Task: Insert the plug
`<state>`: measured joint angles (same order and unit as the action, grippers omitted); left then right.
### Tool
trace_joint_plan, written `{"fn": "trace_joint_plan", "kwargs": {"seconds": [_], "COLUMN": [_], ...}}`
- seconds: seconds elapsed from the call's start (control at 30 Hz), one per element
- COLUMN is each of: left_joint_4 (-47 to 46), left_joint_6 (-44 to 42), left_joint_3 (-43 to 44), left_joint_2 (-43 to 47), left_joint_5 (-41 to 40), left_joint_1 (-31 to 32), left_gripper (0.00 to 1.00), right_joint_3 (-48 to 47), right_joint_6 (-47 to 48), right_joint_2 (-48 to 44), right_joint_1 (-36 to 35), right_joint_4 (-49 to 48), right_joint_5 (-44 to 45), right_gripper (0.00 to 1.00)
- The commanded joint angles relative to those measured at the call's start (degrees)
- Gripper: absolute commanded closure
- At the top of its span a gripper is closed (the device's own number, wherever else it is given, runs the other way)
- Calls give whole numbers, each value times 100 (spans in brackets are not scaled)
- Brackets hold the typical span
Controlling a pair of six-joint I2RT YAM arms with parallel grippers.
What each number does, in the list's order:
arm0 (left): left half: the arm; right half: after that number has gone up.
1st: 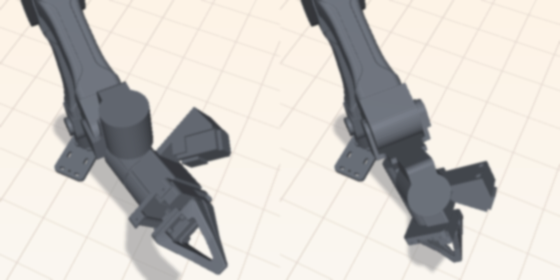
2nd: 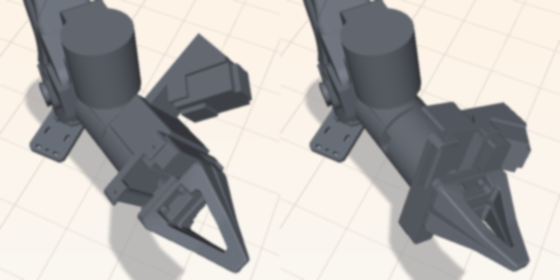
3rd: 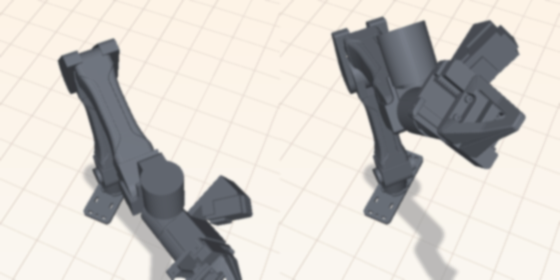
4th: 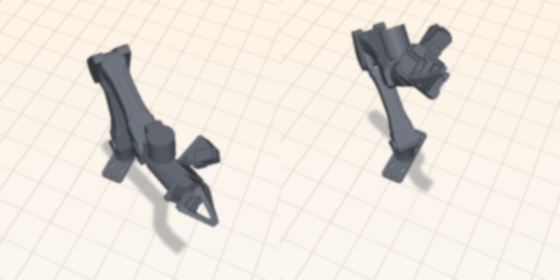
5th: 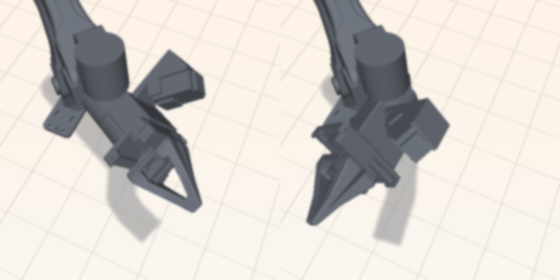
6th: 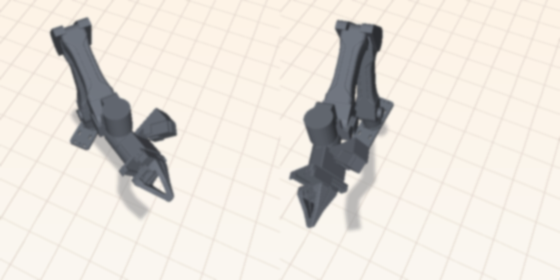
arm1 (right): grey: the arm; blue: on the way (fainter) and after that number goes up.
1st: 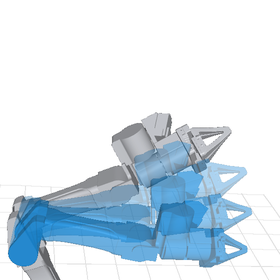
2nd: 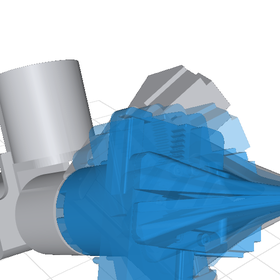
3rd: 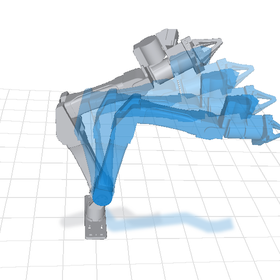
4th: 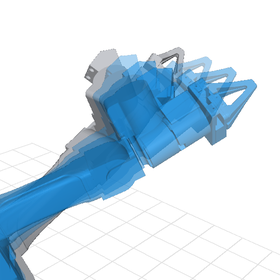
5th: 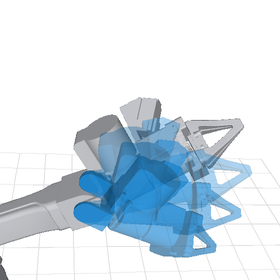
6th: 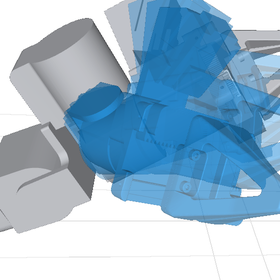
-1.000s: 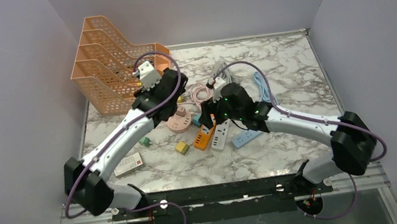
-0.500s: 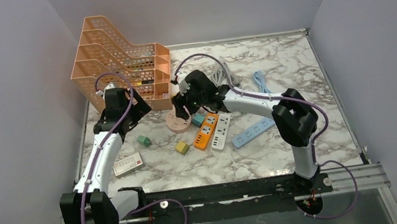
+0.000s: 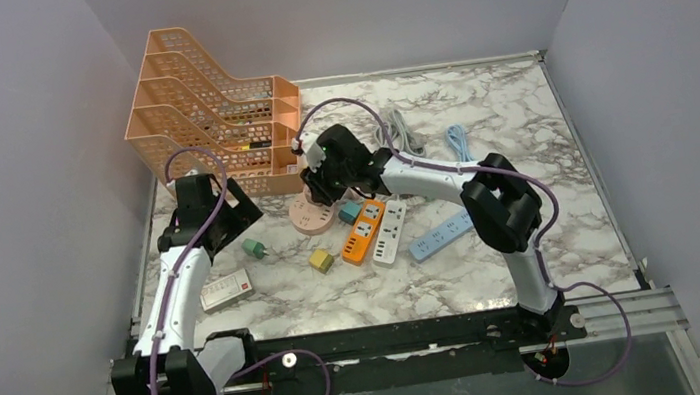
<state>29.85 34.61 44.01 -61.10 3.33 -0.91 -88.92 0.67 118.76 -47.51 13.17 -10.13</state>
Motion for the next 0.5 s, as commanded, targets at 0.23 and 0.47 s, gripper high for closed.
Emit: {"fn": "trace_joint_plan", "kwargs": {"seconds": [0.23, 0.47], "left_joint_4": [604, 741], "left_joint_6": [11, 453], "left_joint_3": [-138, -300], "left_joint_2": [195, 77], "left_joint_5": [-333, -582], "left_joint_1": [-191, -214], "left_gripper": [1, 1], "right_joint_3": [-324, -362], "right_joint_6": [402, 490], "right_joint_2": [304, 424], "right_joint_1": [2, 7], "right_joint_4": [-37, -14], "right_joint_5": [-12, 98], "right_gripper": [56, 61]}}
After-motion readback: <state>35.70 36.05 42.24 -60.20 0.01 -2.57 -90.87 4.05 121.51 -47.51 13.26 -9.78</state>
